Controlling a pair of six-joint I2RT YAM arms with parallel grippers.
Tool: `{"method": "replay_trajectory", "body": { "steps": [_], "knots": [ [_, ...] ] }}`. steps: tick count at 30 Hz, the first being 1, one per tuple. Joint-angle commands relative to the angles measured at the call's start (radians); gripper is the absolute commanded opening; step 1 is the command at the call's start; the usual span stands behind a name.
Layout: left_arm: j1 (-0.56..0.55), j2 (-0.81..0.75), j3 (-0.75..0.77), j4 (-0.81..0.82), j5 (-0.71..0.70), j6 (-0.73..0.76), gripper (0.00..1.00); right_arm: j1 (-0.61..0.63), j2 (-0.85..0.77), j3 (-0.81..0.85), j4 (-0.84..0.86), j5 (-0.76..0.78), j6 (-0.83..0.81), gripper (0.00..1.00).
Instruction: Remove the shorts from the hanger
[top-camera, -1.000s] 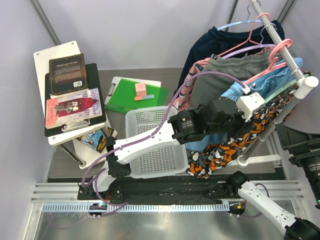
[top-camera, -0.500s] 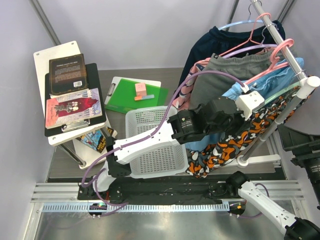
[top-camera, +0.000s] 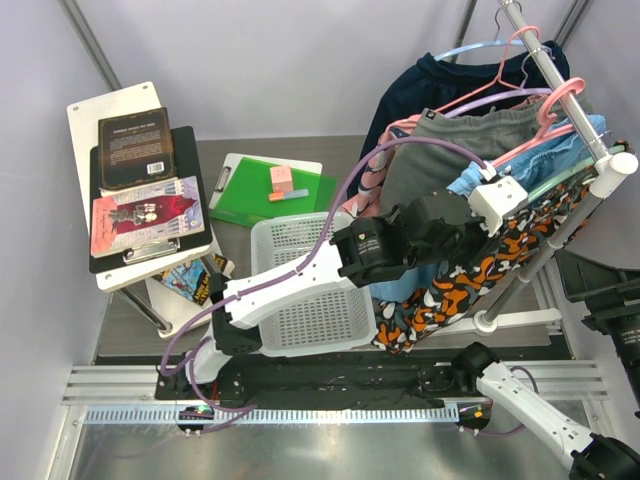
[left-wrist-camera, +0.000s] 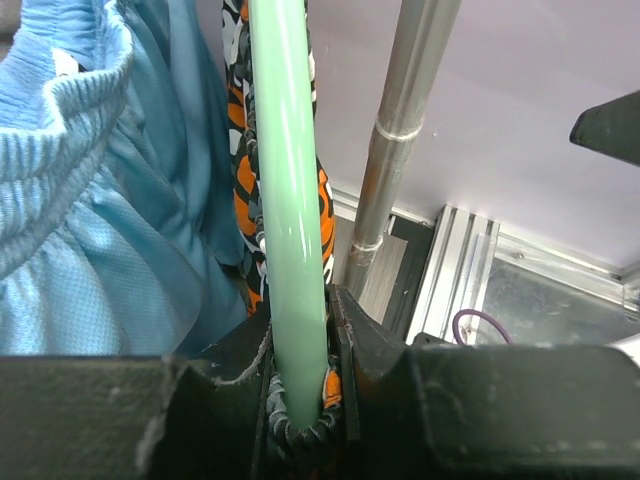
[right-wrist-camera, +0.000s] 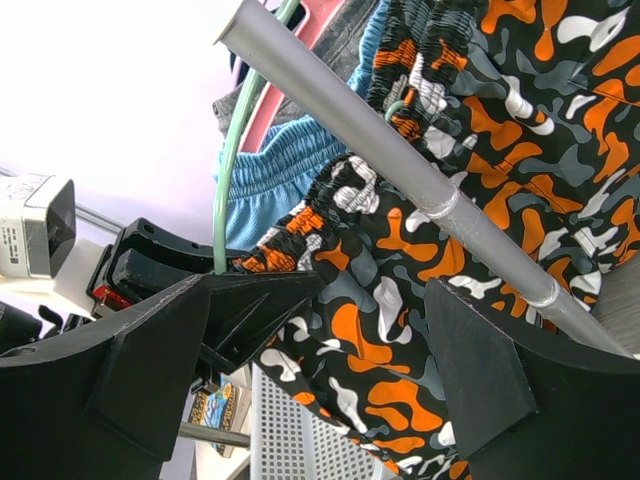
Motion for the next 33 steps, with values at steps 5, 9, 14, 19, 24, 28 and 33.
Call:
{"method": "replay_trajectory", "body": {
  "steps": [5, 9, 14, 19, 24, 28, 33],
  "knots": [
    [0.01, -0.137, 0.06, 0.129, -0.027, 0.013, 0.0, 0.006, -0.008, -0.014, 0.044, -0.002, -0.004, 0.94],
    [0.011, -0.163, 0.049, 0.11, -0.029, 0.01, 0.0, 0.005, -0.006, -0.025, 0.058, -0.013, -0.004, 0.94],
    [0.013, -0.221, -0.005, 0.078, 0.019, 0.004, 0.0, 0.005, 0.005, -0.043, 0.072, -0.04, -0.02, 0.94],
    [0.021, -0.287, -0.067, -0.038, 0.048, -0.006, 0.0, 0.006, 0.015, -0.077, 0.121, -0.103, -0.07, 0.94],
    [0.041, -0.403, -0.23, -0.053, 0.028, -0.062, 0.0, 0.006, 0.06, -0.104, 0.181, -0.184, -0.141, 0.94],
    [0.042, -0.477, -0.334, -0.014, 0.021, -0.078, 0.0, 0.006, 0.092, -0.109, 0.204, -0.25, -0.193, 0.94],
    [0.047, -0.528, -0.438, -0.017, 0.117, -0.058, 0.0, 0.006, 0.107, -0.143, 0.259, -0.339, -0.265, 0.97]
  ]
}}
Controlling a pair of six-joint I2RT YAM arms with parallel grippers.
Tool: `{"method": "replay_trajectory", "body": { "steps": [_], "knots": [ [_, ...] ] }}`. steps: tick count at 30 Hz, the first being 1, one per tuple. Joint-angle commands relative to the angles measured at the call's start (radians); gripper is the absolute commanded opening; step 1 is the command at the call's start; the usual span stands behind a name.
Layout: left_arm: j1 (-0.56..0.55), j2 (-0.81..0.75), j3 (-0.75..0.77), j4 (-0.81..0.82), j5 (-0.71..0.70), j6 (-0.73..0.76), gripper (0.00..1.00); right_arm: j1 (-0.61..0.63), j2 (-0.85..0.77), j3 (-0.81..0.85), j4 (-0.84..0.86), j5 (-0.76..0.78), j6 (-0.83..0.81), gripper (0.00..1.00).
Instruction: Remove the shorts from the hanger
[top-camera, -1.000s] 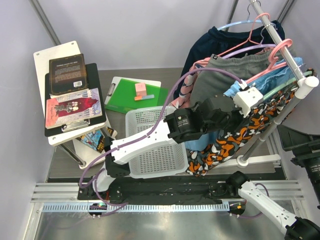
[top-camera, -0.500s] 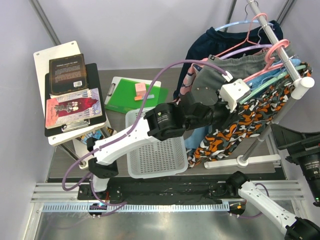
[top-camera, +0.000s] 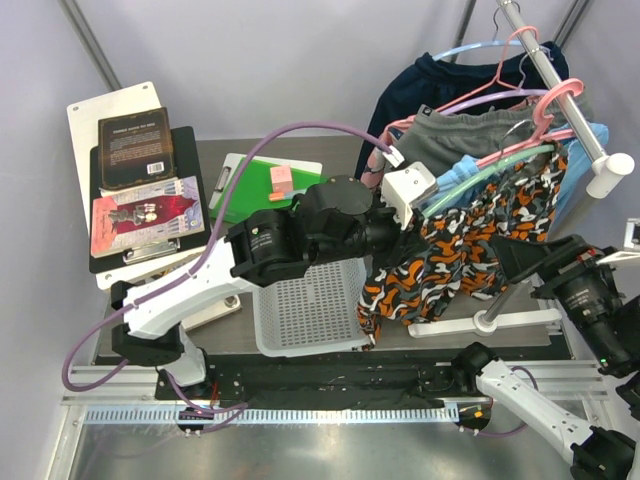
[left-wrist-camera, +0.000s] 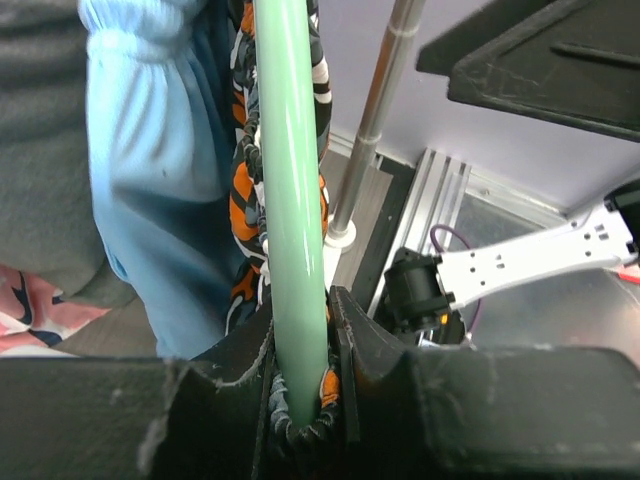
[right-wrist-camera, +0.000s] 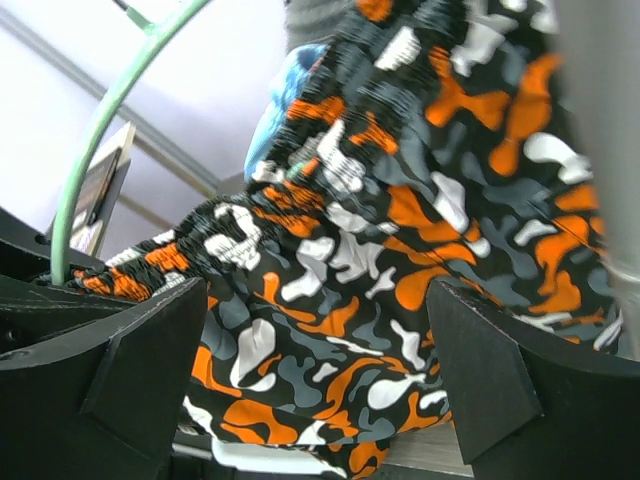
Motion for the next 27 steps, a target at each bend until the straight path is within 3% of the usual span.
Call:
{"method": "replay_trajectory", "body": {
  "steps": [1, 7, 19, 22, 24, 27],
  "knots": [
    [0.006, -0.093, -0.08, 0.111, 0.078, 0.011, 0.0, 0.003, 0.022, -0.036, 0.133, -0.123, -0.108, 0.98],
    [0.017, -0.134, -0.143, 0.095, 0.091, -0.029, 0.0, 0.004, 0.028, -0.069, 0.251, -0.25, -0.131, 0.98],
    [0.058, -0.17, -0.171, -0.046, 0.161, -0.045, 0.0, 0.004, 0.149, 0.025, 0.25, -0.134, -0.129, 0.92],
    [0.084, -0.181, -0.185, -0.069, 0.213, -0.045, 0.0, 0.003, 0.182, 0.058, 0.247, -0.112, -0.182, 0.85],
    [0.085, -0.178, -0.175, -0.092, 0.226, -0.04, 0.0, 0.003, 0.202, 0.073, 0.242, -0.107, -0.212, 0.74],
    [0.085, -0.179, -0.168, -0.139, 0.261, -0.035, 0.0, 0.003, 0.235, 0.084, 0.233, -0.091, -0.235, 0.7]
  ]
}}
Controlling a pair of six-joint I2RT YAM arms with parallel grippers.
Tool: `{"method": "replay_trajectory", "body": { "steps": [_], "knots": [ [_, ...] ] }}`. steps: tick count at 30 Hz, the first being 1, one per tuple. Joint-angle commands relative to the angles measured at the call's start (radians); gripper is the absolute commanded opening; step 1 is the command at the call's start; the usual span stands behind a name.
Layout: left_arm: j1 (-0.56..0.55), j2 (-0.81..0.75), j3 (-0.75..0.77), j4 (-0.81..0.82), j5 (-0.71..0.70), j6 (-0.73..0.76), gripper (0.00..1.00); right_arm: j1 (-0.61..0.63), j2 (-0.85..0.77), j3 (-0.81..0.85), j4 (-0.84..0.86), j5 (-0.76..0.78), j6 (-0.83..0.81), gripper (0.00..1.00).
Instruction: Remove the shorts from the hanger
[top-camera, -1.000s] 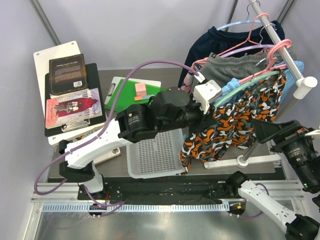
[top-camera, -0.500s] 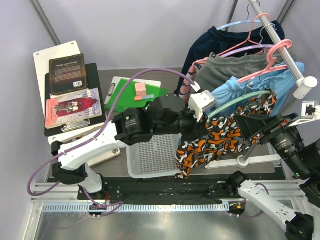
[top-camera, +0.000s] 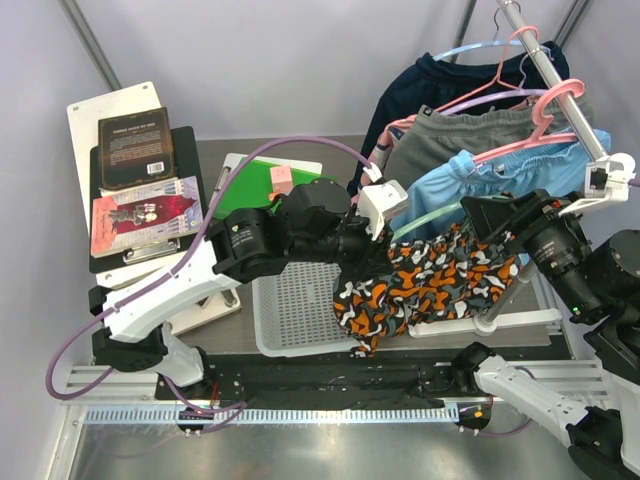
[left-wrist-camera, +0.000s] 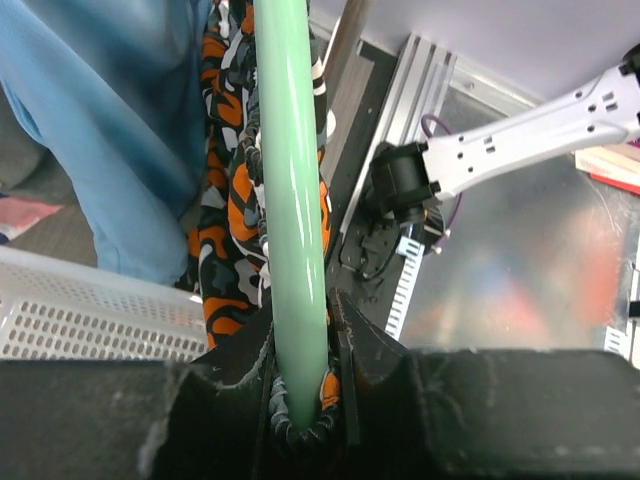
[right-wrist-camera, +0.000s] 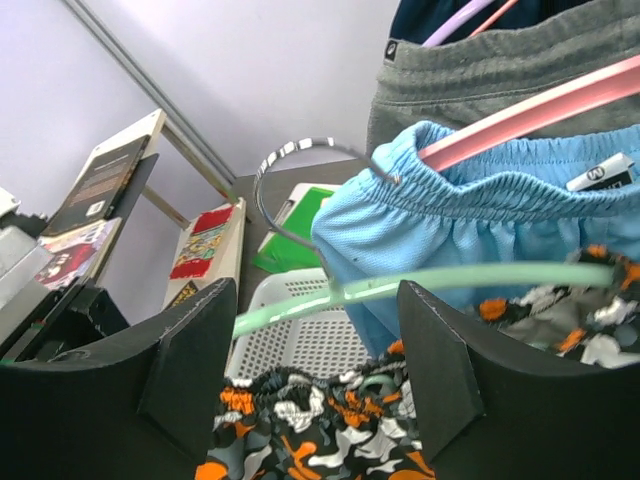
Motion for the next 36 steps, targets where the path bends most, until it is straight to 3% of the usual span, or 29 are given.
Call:
{"method": "replay_trajectory", "body": {
  "steps": [1, 6, 11, 19, 22, 23, 25, 26, 28, 29, 30, 31, 36],
  "knots": [
    [0.006, -0.055, 0.018, -0.015, 0.076, 0.008, 0.0, 0.004, 0.046, 0.039, 0.016, 0.051, -0.072, 0.7],
    [0.007, -0.066, -0.002, -0.018, 0.119, 0.017, 0.0, 0.003, 0.059, 0.028, 0.011, 0.051, -0.091, 0.7],
    [0.015, -0.003, 0.101, -0.091, 0.176, 0.023, 0.0, 0.004, 0.057, -0.032, 0.005, 0.036, -0.1, 0.69],
    [0.027, 0.037, 0.153, -0.074, 0.212, -0.006, 0.0, 0.003, 0.025, -0.118, 0.027, 0.025, -0.095, 0.64],
    [0.029, 0.074, 0.196, -0.078, 0.237, -0.012, 0.0, 0.003, 0.029, -0.126, 0.025, 0.046, -0.107, 0.54],
    [0.029, 0.078, 0.202, -0.086, 0.235, -0.012, 0.0, 0.004, 0.029, -0.124, 0.027, 0.074, -0.106, 0.44],
    [0.032, 0.085, 0.214, -0.086, 0.235, -0.016, 0.0, 0.003, 0.017, -0.13, 0.03, 0.092, -0.097, 0.37],
    [0.037, 0.085, 0.214, -0.078, 0.235, -0.018, 0.0, 0.003, 0.011, -0.139, 0.036, 0.103, -0.092, 0.22],
    [0.041, 0.085, 0.214, -0.069, 0.229, -0.029, 0.0, 0.004, 0.002, -0.144, 0.053, 0.132, -0.051, 0.01],
    [0.043, 0.086, 0.216, -0.068, 0.208, -0.033, 0.04, 0.003, -0.016, -0.15, 0.059, 0.15, -0.036, 0.01],
    [0.043, 0.088, 0.216, -0.074, 0.199, -0.036, 0.31, 0.003, -0.03, -0.158, 0.095, 0.172, -0.02, 0.01],
    [0.044, 0.088, 0.213, -0.077, 0.19, -0.039, 0.4, 0.004, -0.04, -0.164, 0.117, 0.181, -0.005, 0.01],
    [0.044, 0.028, 0.172, -0.075, 0.082, -0.023, 0.57, 0.004, -0.035, -0.146, 0.142, 0.22, 0.015, 0.01]
  ]
}}
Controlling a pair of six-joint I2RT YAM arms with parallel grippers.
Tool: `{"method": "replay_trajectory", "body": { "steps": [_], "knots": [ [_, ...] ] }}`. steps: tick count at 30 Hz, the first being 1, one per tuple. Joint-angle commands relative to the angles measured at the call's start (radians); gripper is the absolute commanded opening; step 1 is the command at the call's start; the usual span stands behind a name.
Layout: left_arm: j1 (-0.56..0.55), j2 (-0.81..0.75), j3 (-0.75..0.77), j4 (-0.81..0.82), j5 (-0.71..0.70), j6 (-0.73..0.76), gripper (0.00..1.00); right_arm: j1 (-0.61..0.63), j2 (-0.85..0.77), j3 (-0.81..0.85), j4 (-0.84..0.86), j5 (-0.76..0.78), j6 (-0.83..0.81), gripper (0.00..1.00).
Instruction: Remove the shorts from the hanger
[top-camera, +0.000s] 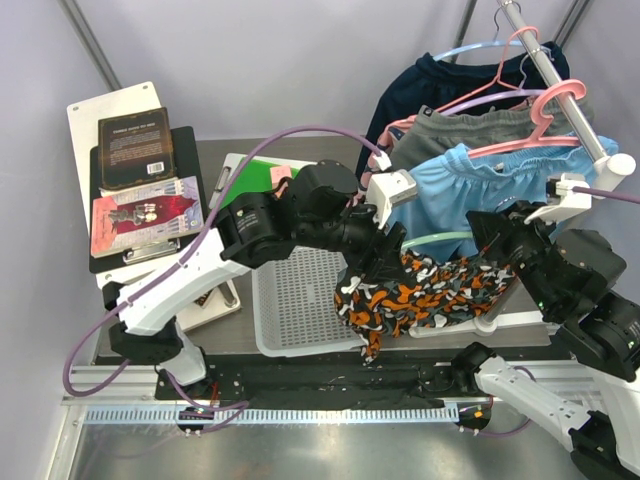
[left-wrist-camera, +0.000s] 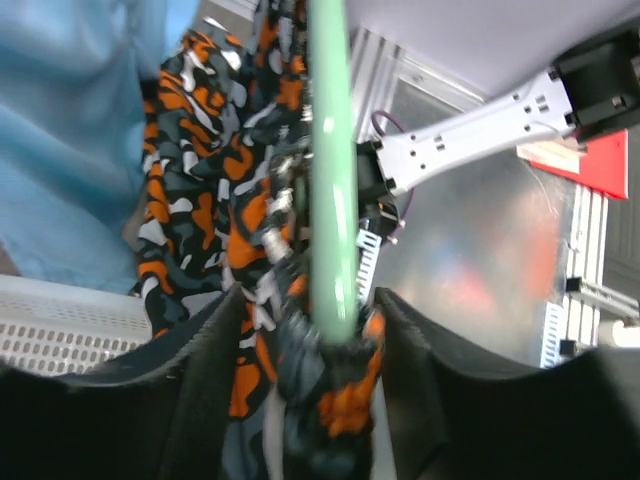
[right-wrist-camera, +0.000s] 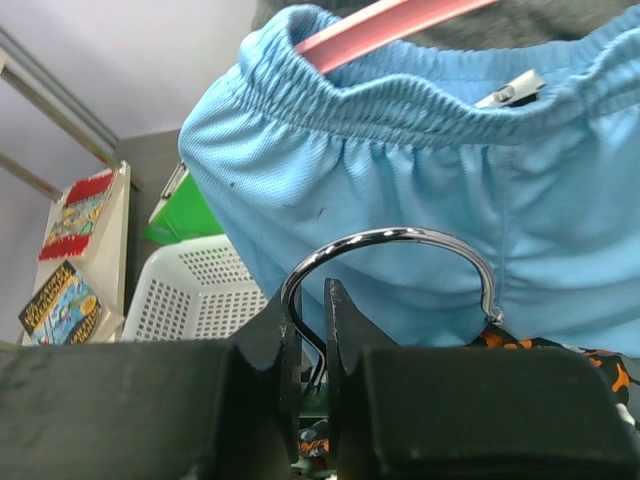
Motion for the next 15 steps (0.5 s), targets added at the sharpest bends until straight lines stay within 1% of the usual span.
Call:
{"method": "replay_trajectory", "body": {
  "steps": [1, 2, 3, 5, 6, 8, 9, 10, 12, 15],
  "knots": [
    [0.0, -0.093, -0.03, 0.044, -0.11, 0.012, 0.6, -0.004, 0.008, 0.06, 0.145, 0.072, 0.101, 0.01],
    [0.0, -0.11, -0.045, 0.044, -0.13, 0.018, 0.81, -0.002, 0.013, 0.064, 0.14, 0.071, 0.097, 0.01],
    [0.0, -0.155, -0.085, 0.049, -0.168, 0.021, 0.83, -0.002, 0.015, 0.066, 0.14, 0.069, 0.093, 0.01],
    [0.0, -0.207, -0.137, 0.058, -0.202, 0.026, 0.84, -0.002, 0.015, 0.075, 0.143, 0.066, 0.092, 0.01],
    [0.0, -0.256, -0.2, 0.069, -0.233, 0.029, 0.85, -0.004, 0.016, 0.075, 0.143, 0.069, 0.092, 0.01],
    [0.002, -0.31, -0.261, 0.11, -0.254, 0.026, 0.86, -0.002, 0.012, 0.072, 0.14, 0.075, 0.107, 0.01],
    [0.002, -0.33, -0.315, 0.125, -0.255, 0.017, 0.87, -0.004, 0.012, 0.068, 0.14, 0.08, 0.113, 0.01],
    [0.002, -0.368, -0.338, 0.154, -0.242, 0.009, 0.87, -0.002, 0.005, 0.052, 0.142, 0.087, 0.121, 0.01],
    [0.003, -0.388, -0.396, 0.173, -0.219, -0.015, 0.87, -0.002, 0.001, 0.037, 0.154, 0.087, 0.139, 0.01],
    [0.002, -0.391, -0.42, 0.179, -0.189, -0.032, 0.83, -0.002, -0.002, 0.026, 0.162, 0.087, 0.181, 0.01]
  ]
}}
